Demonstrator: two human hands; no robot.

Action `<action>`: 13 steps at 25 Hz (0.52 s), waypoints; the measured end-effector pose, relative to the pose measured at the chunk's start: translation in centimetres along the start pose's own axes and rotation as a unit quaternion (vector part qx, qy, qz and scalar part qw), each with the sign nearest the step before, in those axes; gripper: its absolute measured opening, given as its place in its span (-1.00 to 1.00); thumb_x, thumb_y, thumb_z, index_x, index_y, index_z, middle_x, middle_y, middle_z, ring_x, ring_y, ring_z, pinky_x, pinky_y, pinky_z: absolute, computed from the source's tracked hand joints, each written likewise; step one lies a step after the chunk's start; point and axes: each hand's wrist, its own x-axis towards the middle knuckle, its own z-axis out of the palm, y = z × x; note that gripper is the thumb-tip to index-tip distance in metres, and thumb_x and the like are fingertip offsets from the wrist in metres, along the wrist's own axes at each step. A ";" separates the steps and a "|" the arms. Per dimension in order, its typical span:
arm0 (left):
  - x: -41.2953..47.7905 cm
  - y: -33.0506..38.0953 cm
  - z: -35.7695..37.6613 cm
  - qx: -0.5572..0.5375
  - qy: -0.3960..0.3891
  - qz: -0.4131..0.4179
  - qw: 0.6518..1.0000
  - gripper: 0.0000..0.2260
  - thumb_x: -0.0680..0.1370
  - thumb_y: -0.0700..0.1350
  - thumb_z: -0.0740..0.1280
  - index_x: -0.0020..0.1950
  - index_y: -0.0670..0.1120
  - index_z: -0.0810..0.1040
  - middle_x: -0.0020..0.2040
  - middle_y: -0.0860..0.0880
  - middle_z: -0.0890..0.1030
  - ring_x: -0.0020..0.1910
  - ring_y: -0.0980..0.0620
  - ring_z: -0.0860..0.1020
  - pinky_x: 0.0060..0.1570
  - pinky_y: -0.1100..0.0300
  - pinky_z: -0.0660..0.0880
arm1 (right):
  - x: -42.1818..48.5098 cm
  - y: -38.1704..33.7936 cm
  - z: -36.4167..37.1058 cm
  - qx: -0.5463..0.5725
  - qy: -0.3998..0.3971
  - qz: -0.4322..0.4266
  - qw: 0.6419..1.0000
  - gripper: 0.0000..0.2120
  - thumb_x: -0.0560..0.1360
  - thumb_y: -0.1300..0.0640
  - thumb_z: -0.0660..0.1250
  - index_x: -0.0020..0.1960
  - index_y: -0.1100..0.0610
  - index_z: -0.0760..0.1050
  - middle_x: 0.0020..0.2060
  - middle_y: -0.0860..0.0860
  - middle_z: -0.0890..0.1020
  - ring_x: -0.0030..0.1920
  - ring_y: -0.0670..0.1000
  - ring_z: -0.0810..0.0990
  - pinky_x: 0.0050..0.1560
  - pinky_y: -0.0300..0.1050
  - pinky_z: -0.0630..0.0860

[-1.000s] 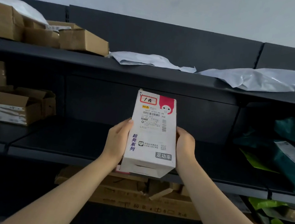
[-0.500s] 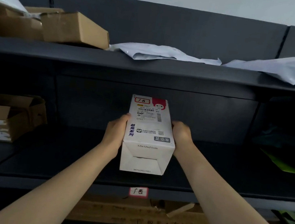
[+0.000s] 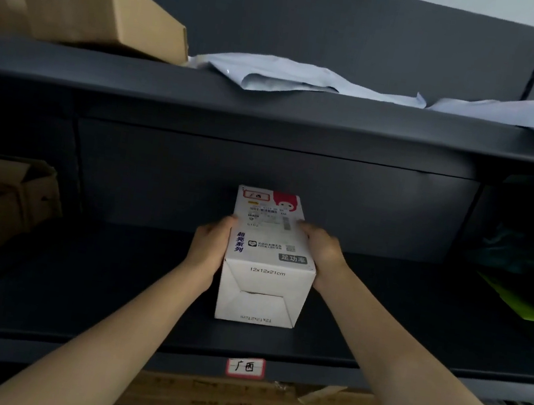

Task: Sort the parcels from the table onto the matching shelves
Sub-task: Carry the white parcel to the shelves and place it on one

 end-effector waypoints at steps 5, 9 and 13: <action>0.4 -0.5 0.2 0.023 0.013 -0.002 1.000 -0.79 0.53 -0.10 0.28 -0.02 -0.24 0.57 -0.22 -0.13 0.62 -0.28 -0.01 0.58 -0.31 0.19 0.44 | 1.0 0.1 -0.6 -0.048 0.001 0.035 0.998 -0.58 0.51 0.12 0.33 0.31 0.27 0.42 -0.08 0.20 0.64 -0.14 0.13 0.64 -0.03 0.03 0.63; -0.1 -0.5 0.2 0.005 0.062 0.024 0.998 -0.85 0.56 -0.06 0.26 -0.08 -0.12 0.53 -0.10 -0.15 0.61 -0.15 -0.04 0.58 -0.19 0.15 0.47 | 0.8 0.6 -1.2 0.009 -0.004 0.030 0.999 -0.50 0.45 0.08 0.42 0.33 0.23 0.42 0.02 0.22 0.65 -0.10 0.15 0.66 -0.10 0.01 0.63; -1.6 -0.4 -0.6 -0.019 0.107 0.102 0.989 -0.94 0.56 -0.08 0.25 -0.03 0.01 0.51 0.01 -0.05 0.57 0.00 0.01 0.55 0.04 0.09 0.49 | -0.8 0.9 -2.0 -0.005 0.034 -0.032 0.999 -0.64 0.49 0.02 0.35 0.20 0.14 0.38 0.04 0.13 0.60 0.09 0.12 0.58 0.19 0.04 0.51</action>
